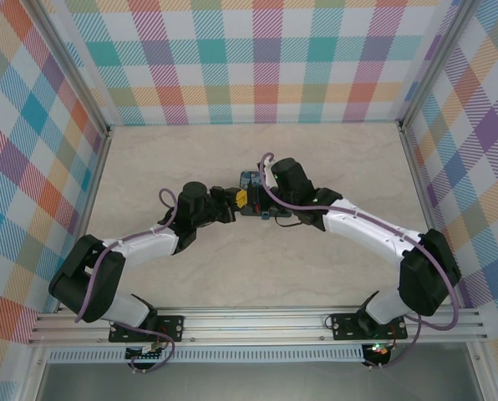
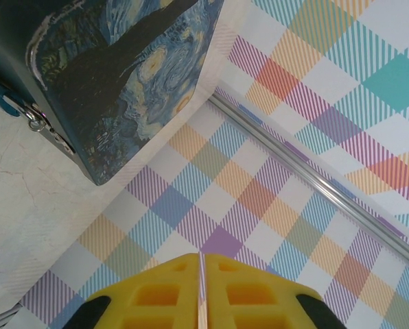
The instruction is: Unlock the padlock with the key
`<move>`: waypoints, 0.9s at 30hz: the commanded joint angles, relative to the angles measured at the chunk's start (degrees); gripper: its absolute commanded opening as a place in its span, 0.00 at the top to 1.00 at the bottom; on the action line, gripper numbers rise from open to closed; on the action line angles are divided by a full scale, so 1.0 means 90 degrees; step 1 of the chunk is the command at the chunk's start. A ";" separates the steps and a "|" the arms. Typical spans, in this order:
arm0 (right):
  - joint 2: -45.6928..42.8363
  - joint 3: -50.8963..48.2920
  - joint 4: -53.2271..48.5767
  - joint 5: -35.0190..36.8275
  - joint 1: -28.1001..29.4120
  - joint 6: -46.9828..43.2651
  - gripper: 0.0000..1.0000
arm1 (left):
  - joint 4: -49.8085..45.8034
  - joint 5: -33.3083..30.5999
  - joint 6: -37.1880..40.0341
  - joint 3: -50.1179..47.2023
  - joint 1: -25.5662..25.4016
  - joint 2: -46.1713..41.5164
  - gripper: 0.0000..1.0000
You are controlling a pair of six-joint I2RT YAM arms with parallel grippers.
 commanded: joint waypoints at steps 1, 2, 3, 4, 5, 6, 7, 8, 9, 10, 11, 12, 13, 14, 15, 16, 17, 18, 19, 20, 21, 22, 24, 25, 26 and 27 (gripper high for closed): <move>-0.0180 -0.0069 0.0076 0.0030 0.0039 0.0097 1.00 | 0.0219 -0.0006 0.0220 0.0004 -0.0033 -0.0018 0.95; -0.0205 -0.0077 0.0073 0.0043 0.0039 0.0100 1.00 | 0.0190 -0.0013 0.0301 0.0018 -0.0035 -0.0026 0.98; -0.0247 -0.0088 0.0072 0.0058 0.0029 0.0084 1.00 | 0.0156 -0.0024 0.0385 0.0039 -0.0035 -0.0037 1.00; -0.0300 -0.0098 0.0072 0.0064 0.0029 0.0058 0.99 | 0.0104 -0.0049 0.0524 0.0059 -0.0035 -0.0061 1.00; -0.0365 -0.0107 0.0061 0.0061 0.0020 0.0012 0.97 | 0.0075 -0.0090 0.0703 0.0100 -0.0035 -0.0084 1.00; -0.0434 -0.0129 0.0048 0.0040 0.0015 -0.0038 0.93 | 0.0012 -0.0127 0.0911 0.0132 -0.0035 -0.0120 1.00; -0.0521 -0.0155 0.0052 -0.0014 -0.0024 -0.0096 0.90 | -0.0123 -0.0173 0.1194 0.0207 -0.0035 -0.0178 1.00; -0.0615 -0.0192 0.0047 -0.0132 -0.0078 -0.0141 0.87 | -0.0298 -0.0237 0.1573 0.0312 -0.0034 -0.0248 1.00; -0.0697 -0.0236 0.0066 -0.0277 -0.0147 -0.0175 0.84 | -0.0518 -0.0276 0.1936 0.0426 -0.0035 -0.0321 1.00; -0.0808 -0.0285 0.0081 -0.0469 -0.0242 -0.0206 0.80 | -0.0884 -0.0324 0.2465 0.0589 -0.0035 -0.0430 1.00; -0.0924 -0.0337 0.0092 -0.0670 -0.0348 -0.0227 0.77 | -0.1273 -0.0406 0.2968 0.0761 -0.0035 -0.0563 1.00; -0.1017 -0.0384 0.0103 -0.0838 -0.0439 -0.0252 0.74 | -0.1575 -0.0489 0.3448 0.0920 -0.0035 -0.0677 1.00; -0.1140 -0.0442 0.0126 -0.1026 -0.0527 -0.0295 0.70 | -0.1866 -0.0610 0.3911 0.1080 -0.0034 -0.0814 1.00; -0.1252 -0.0499 0.0141 -0.1180 -0.0615 -0.0341 0.67 | -0.1962 -0.0712 0.4474 0.1181 -0.0053 -0.0964 1.00; -0.1342 -0.0557 0.0189 -0.1304 -0.0685 -0.0366 0.63 | -0.1976 -0.0779 0.4913 0.1251 -0.0078 -0.1082 1.00; -0.1463 -0.0642 0.0299 -0.1473 -0.0762 -0.0379 0.59 | -0.1935 -0.0824 0.5369 0.1302 -0.0108 -0.1198 1.00; -0.1564 -0.0742 0.0484 -0.1654 -0.0832 -0.0355 0.56 | -0.1886 -0.0848 0.5756 0.1348 -0.0145 -0.1309 1.00; -0.1629 -0.0842 0.0708 -0.1806 -0.0876 -0.0287 0.54 | -0.1884 -0.0834 0.6054 0.1401 -0.0175 -0.1367 1.00; -0.1690 -0.0961 0.1061 -0.2014 -0.0898 -0.0215 0.51 | -0.1871 -0.0785 0.6301 0.1466 -0.0205 -0.1418 1.00; -0.1708 -0.1071 0.1473 -0.2275 -0.0906 -0.0140 0.48 | -0.1815 -0.0695 0.6497 0.1523 -0.0238 -0.1442 1.00; -0.1708 -0.1132 0.1806 -0.2503 -0.0908 -0.0059 0.45 | -0.1743 -0.0598 0.6617 0.1565 -0.0272 -0.1439 1.00; -0.1671 -0.1168 0.2145 -0.2720 -0.0908 0.0040 0.44 | -0.1624 -0.0488 0.6726 0.1613 -0.0311 -0.1436 1.00; -0.1572 -0.1140 0.2577 -0.3074 -0.0910 0.0142 0.42 | -0.1427 -0.0313 0.6932 0.1714 -0.0425 -0.1413 1.00; -0.1513 -0.1093 0.2716 -0.3202 -0.0899 0.0165 0.41 | -0.1406 -0.0268 0.7052 0.1778 -0.0493 -0.1406 1.00; -0.1466 -0.1054 0.2853 -0.3295 -0.0891 0.0178 0.40 | -0.1410 -0.0242 0.7199 0.1833 -0.0550 -0.1398 1.00; -0.1423 -0.1029 0.2959 -0.3359 -0.0898 0.0196 0.39 | -0.1418 -0.0240 0.7289 0.1878 -0.0602 -0.1400 1.00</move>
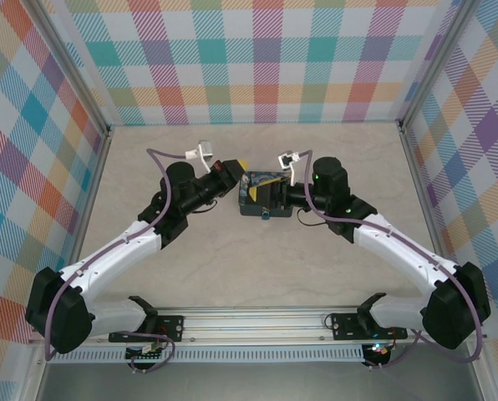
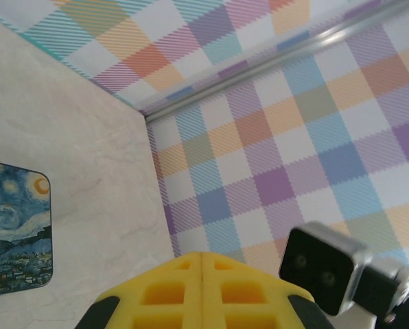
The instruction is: Unlock the padlock with the key
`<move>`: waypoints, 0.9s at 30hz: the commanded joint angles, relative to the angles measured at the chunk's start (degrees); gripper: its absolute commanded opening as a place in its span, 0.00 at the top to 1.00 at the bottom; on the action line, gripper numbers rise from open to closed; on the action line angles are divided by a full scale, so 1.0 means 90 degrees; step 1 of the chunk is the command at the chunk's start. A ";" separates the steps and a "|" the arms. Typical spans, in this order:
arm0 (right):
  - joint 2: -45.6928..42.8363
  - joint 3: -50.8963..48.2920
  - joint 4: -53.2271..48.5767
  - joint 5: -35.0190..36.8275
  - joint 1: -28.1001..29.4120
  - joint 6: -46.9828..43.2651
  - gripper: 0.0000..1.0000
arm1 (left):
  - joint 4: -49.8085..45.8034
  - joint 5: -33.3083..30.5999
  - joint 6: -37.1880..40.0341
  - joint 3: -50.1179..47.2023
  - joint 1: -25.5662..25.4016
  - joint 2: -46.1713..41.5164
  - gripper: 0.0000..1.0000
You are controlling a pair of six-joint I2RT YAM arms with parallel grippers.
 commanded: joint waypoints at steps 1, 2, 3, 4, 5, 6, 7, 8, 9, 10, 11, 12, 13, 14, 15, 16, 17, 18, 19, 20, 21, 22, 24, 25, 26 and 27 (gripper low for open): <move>0.0135 0.0125 0.1150 -0.0767 0.0017 0.0159 0.38 | 0.0188 0.0207 0.0885 0.0302 -0.0235 0.0005 1.00; 0.0169 0.0150 0.1230 -0.0807 0.0019 0.0174 0.38 | 0.0207 0.0205 0.0933 0.0312 -0.0260 0.0006 1.00; 0.0179 0.0165 0.1251 -0.0823 0.0017 0.0166 0.38 | 0.0213 0.0188 0.0945 0.0319 -0.0275 0.0005 1.00; 0.0204 0.0186 0.1251 -0.0818 0.0017 0.0158 0.38 | 0.0229 0.0178 0.0930 0.0313 -0.0276 0.0005 1.00; 0.0210 0.0187 0.1254 -0.0803 0.0017 0.0147 0.38 | 0.0272 0.0194 0.0935 0.0311 -0.0281 0.0006 1.00; 0.0216 0.0196 0.1240 -0.0772 0.0025 0.0132 0.38 | 0.0290 0.0194 0.0920 0.0294 -0.0290 0.0005 1.00; 0.0219 0.0196 0.1206 -0.0724 0.0018 0.0126 0.39 | 0.0300 0.0209 0.0895 0.0302 -0.0291 0.0011 1.00; 0.0216 0.0187 0.1190 -0.0674 0.0022 0.0116 0.40 | 0.0317 0.0230 0.0895 0.0308 -0.0291 0.0022 1.00; 0.0214 0.0172 0.1186 -0.0645 0.0017 0.0117 0.41 | 0.0320 0.0253 0.0888 0.0312 -0.0291 0.0026 1.00; 0.0194 0.0158 0.1198 -0.0606 0.0019 0.0112 0.42 | 0.0319 0.0279 0.0880 0.0327 -0.0291 0.0025 1.00; 0.0182 0.0148 0.1200 -0.0564 0.0020 0.0117 0.45 | 0.0320 0.0293 0.0880 0.0337 -0.0288 0.0028 1.00; 0.0169 0.0140 0.1176 -0.0518 0.0017 0.0117 0.46 | 0.0320 0.0294 0.0863 0.0332 -0.0291 0.0027 1.00; 0.0162 0.0138 0.1152 -0.0474 0.0021 0.0117 0.48 | 0.0337 0.0311 0.0867 0.0332 -0.0291 0.0014 1.00; 0.0140 0.0133 0.1137 -0.0436 0.0008 0.0117 0.50 | 0.0366 0.0342 0.0860 0.0337 -0.0291 0.0022 1.00; 0.0129 0.0128 0.1137 -0.0415 0.0002 0.0133 0.51 | 0.0408 0.0369 0.0842 0.0328 -0.0291 0.0016 1.00; 0.0133 0.0128 0.1150 -0.0416 -0.0010 0.0150 0.55 | 0.0483 0.0417 0.0838 0.0313 -0.0288 0.0027 1.00; 0.0144 0.0136 0.1161 -0.0439 -0.0022 0.0179 0.58 | 0.0556 0.0450 0.0824 0.0298 -0.0289 0.0028 1.00; 0.0151 0.0147 0.1166 -0.0470 -0.0036 0.0193 0.61 | 0.0579 0.0460 0.0802 0.0298 -0.0291 0.0023 1.00; 0.0150 0.0157 0.1160 -0.0496 -0.0050 0.0212 0.64 | 0.0583 0.0461 0.0797 0.0302 -0.0291 0.0032 1.00; 0.0148 0.0157 0.1159 -0.0516 -0.0060 0.0220 0.67 | 0.0565 0.0444 0.0798 0.0293 -0.0291 0.0028 1.00; 0.0143 0.0148 0.1157 -0.0521 -0.0062 0.0233 0.70 | 0.0564 0.0432 0.0793 0.0295 -0.0283 0.0028 1.00; 0.0132 0.0129 0.1161 -0.0533 -0.0085 0.0247 0.73 | 0.0564 0.0439 0.0791 0.0296 -0.0291 0.0024 1.00; 0.0101 0.0090 0.1161 -0.0538 -0.0117 0.0274 0.81 | 0.0574 0.0433 0.0774 0.0289 -0.0290 0.0018 1.00; 0.0079 0.0066 0.1167 -0.0532 -0.0129 0.0301 0.83 | 0.0569 0.0422 0.0769 0.0285 -0.0291 0.0015 1.00; 0.0047 0.0029 0.1184 -0.0519 -0.0153 0.0319 0.86 | 0.0557 0.0403 0.0763 0.0283 -0.0291 0.0005 1.00; 0.0028 -0.0001 0.1197 -0.0509 -0.0166 0.0336 0.88 | 0.0547 0.0377 0.0764 0.0281 -0.0283 0.0007 1.00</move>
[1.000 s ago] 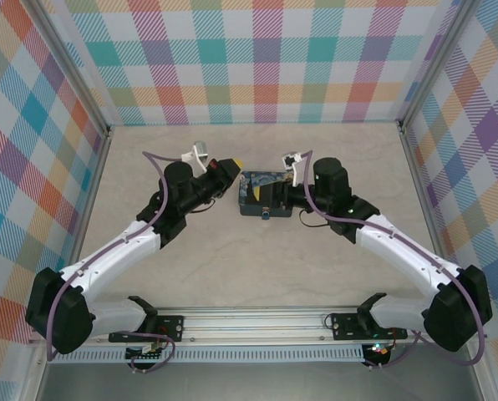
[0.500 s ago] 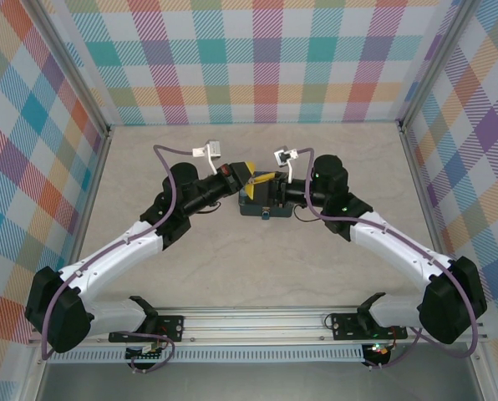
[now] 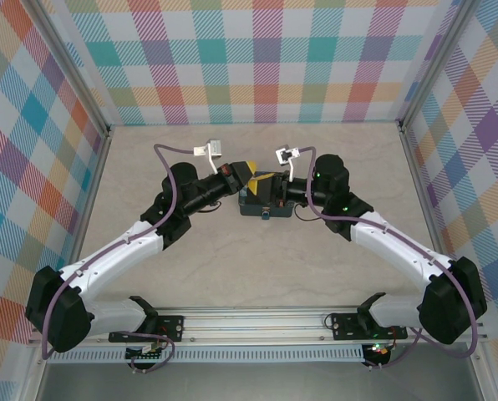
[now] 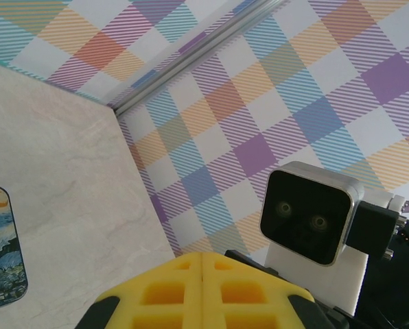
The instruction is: Unlock the padlock with the key
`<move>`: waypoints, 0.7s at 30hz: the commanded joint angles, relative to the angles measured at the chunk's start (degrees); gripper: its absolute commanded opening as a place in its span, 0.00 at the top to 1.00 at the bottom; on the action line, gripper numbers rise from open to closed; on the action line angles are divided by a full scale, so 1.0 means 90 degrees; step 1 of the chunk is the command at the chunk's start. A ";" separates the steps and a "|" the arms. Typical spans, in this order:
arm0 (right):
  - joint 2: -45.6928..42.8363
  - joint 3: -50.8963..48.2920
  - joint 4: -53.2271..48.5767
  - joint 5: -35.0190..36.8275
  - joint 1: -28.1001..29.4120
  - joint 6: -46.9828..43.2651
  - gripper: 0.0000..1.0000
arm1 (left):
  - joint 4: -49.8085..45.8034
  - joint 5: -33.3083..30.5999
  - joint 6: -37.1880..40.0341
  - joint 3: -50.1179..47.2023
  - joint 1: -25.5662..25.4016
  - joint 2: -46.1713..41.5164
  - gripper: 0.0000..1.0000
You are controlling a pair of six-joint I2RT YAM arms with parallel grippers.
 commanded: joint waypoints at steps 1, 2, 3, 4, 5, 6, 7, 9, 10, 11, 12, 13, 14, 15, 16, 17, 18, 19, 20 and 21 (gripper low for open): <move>-0.0186 -0.0039 0.0262 -0.0004 -0.0109 0.0080 0.90 | 0.0285 0.0045 0.0067 0.0164 -0.0065 -0.0014 1.00; -0.0213 -0.0066 0.0269 -0.0006 -0.0131 0.0093 0.94 | 0.0275 0.0037 0.0068 0.0168 -0.0065 -0.0016 1.00; -0.0232 -0.0081 0.0258 -0.0020 -0.0151 0.0101 0.96 | 0.0275 0.0035 0.0066 0.0167 -0.0065 -0.0017 1.00; -0.0250 -0.0091 0.0248 -0.0028 -0.0163 0.0095 0.98 | 0.0273 0.0035 0.0075 0.0163 -0.0065 -0.0020 1.00; -0.0270 -0.0106 0.0210 -0.0031 -0.0171 0.0087 0.99 | 0.0258 0.0025 0.0070 0.0164 -0.0065 -0.0017 1.00; -0.0285 -0.0109 0.0176 -0.0033 -0.0176 0.0058 1.00 | 0.0246 0.0007 0.0072 0.0164 -0.0065 -0.0022 1.00; -0.0312 -0.0121 0.0094 -0.0009 -0.0190 0.0013 1.00 | 0.0228 -0.0009 0.0072 0.0164 -0.0065 -0.0046 1.00; -0.0362 -0.0148 -0.0061 0.0045 -0.0208 -0.0075 1.00 | 0.0117 -0.0042 0.0142 0.0184 -0.0065 -0.0090 1.00; -0.0390 -0.0176 -0.0116 0.0054 -0.0209 -0.0117 1.00 | 0.0036 -0.0079 0.0201 0.0203 -0.0065 -0.0132 0.98; -0.0416 -0.0207 -0.0151 0.0064 -0.0220 -0.0143 1.00 | -0.0024 -0.0096 0.0262 0.0224 -0.0065 -0.0187 0.91; -0.0430 -0.0231 -0.0189 0.0061 -0.0226 -0.0172 1.00 | -0.0076 -0.0128 0.0314 0.0232 -0.0057 -0.0233 0.82; -0.0457 -0.0252 -0.0244 0.0055 -0.0229 -0.0212 1.00 | -0.0122 -0.0162 0.0358 0.0233 -0.0062 -0.0281 0.71; -0.0478 -0.0258 -0.0328 0.0055 -0.0227 -0.0287 1.00 | -0.0142 -0.0160 0.0409 0.0228 -0.0055 -0.0338 0.62; -0.0504 -0.0266 -0.0398 0.0055 -0.0227 -0.0358 1.00 | -0.0153 -0.0166 0.0456 0.0215 -0.0055 -0.0388 0.57; -0.0526 -0.0275 -0.0476 0.0059 -0.0238 -0.0441 1.00 | -0.0155 -0.0137 0.0494 0.0196 -0.0055 -0.0431 0.53; -0.0551 -0.0285 -0.0530 0.0064 -0.0240 -0.0528 1.00 | -0.0145 -0.0078 0.0548 0.0182 -0.0055 -0.0469 0.50; -0.0575 -0.0300 -0.0524 0.0042 -0.0240 -0.0577 1.00 | -0.0105 0.0017 0.0605 0.0160 -0.0056 -0.0487 0.47; -0.0588 -0.0337 -0.0427 -0.0022 -0.0240 -0.0602 1.00 | 0.0013 0.0192 0.0655 0.0121 -0.0055 -0.0501 0.44; -0.0596 -0.0364 -0.0283 -0.0150 -0.0240 -0.0589 1.00 | 0.0180 0.0360 0.0690 0.0055 -0.0058 -0.0501 0.41; -0.0589 -0.0375 -0.0183 -0.0268 -0.0240 -0.0569 1.00 | 0.0282 0.0453 0.0693 0.0009 -0.0055 -0.0502 0.38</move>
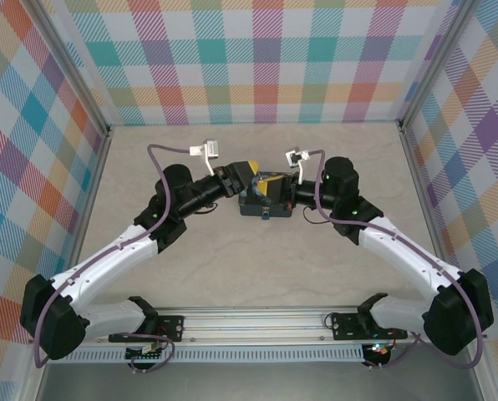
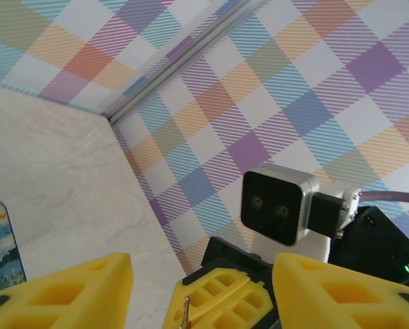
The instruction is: Unlock the padlock with the key
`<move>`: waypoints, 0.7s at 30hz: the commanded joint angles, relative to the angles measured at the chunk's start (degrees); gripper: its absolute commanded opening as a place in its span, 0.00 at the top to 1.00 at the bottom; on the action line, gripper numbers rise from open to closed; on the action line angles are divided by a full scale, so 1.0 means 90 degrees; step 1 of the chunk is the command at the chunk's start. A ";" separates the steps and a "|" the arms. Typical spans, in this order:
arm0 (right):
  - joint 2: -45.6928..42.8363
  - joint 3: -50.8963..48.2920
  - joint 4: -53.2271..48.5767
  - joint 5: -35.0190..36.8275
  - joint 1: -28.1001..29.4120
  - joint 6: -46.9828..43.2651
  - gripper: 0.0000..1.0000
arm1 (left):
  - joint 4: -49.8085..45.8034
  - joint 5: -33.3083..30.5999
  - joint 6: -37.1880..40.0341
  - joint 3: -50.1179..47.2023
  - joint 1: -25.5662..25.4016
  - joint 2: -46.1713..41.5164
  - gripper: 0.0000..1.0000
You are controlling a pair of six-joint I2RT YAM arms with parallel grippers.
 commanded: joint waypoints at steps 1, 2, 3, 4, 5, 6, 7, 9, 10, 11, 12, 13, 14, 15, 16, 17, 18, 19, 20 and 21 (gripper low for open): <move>-0.0093 -0.0105 0.0346 -0.0430 -0.0012 -0.0212 1.00 | 0.0467 0.0458 0.0254 -0.0020 -0.0014 -0.0123 0.36; -0.0074 -0.0079 0.0401 -0.0571 -0.0008 -0.0203 1.00 | 0.0455 0.0537 0.0296 -0.0018 -0.0011 -0.0113 0.34; -0.0060 -0.0051 0.0442 -0.0669 -0.0011 -0.0190 1.00 | 0.0427 0.0602 0.0329 -0.0013 -0.0013 -0.0093 0.33; -0.0049 -0.0030 0.0475 -0.0763 -0.0011 -0.0184 1.00 | 0.0366 0.0660 0.0354 0.0002 -0.0014 -0.0082 0.33; -0.0048 -0.0016 0.0495 -0.0821 -0.0010 -0.0182 1.00 | 0.0315 0.0723 0.0377 0.0018 -0.0014 -0.0051 0.33; -0.0044 0.0003 0.0502 -0.0851 -0.0011 -0.0183 1.00 | 0.0304 0.0768 0.0387 0.0021 -0.0014 -0.0031 0.33; -0.0043 0.0024 0.0501 -0.0880 -0.0011 -0.0182 1.00 | 0.0288 0.0805 0.0396 0.0027 -0.0014 -0.0015 0.33; -0.0001 0.0053 0.0540 -0.0953 -0.0011 -0.0146 1.00 | 0.0312 0.0870 0.0407 0.0034 -0.0014 0.0031 0.33; 0.0033 0.0062 0.0575 -0.0991 -0.0011 -0.0110 1.00 | 0.0313 0.0908 0.0407 0.0041 -0.0014 0.0056 0.35; 0.0050 0.0064 0.0607 -0.1009 -0.0011 -0.0078 0.99 | 0.0304 0.0944 0.0423 0.0047 -0.0014 0.0081 0.36; 0.0069 0.0070 0.0639 -0.1016 -0.0011 -0.0050 0.99 | 0.0304 0.0989 0.0418 0.0065 -0.0014 0.0109 0.38; 0.0086 0.0071 0.0677 -0.1034 -0.0012 -0.0022 0.99 | 0.0271 0.1000 0.0424 0.0084 -0.0014 0.0128 0.40; 0.0114 0.0073 0.0722 -0.1066 -0.0011 0.0016 0.99 | 0.0232 0.1018 0.0436 0.0106 -0.0013 0.0155 0.42; 0.0117 0.0073 0.0776 -0.1099 -0.0006 0.0048 0.99 | 0.0209 0.1040 0.0454 0.0111 -0.0014 0.0185 0.46; 0.0132 0.0081 0.0806 -0.1133 -0.0012 0.0078 0.99 | 0.0201 0.1060 0.0464 0.0115 -0.0014 0.0197 0.49; 0.0137 0.0092 0.0819 -0.1145 -0.0011 0.0092 0.99 | 0.0196 0.1061 0.0460 0.0118 -0.0009 0.0214 0.53; 0.0148 0.0112 0.0800 -0.1146 -0.0011 0.0092 0.99 | 0.0196 0.1061 0.0463 0.0116 -0.0013 0.0230 0.57; 0.0152 0.0122 0.0765 -0.1133 -0.0006 0.0080 0.99 | 0.0196 0.1062 0.0464 0.0116 -0.0014 0.0240 0.61; 0.0146 0.0131 0.0718 -0.1122 -0.0011 0.0064 0.99 | 0.0196 0.1061 0.0466 0.0116 -0.0014 0.0233 0.66; 0.0130 0.0131 0.0663 -0.1094 -0.0011 0.0044 0.98 | 0.0189 0.1047 0.0474 0.0116 -0.0014 0.0240 0.72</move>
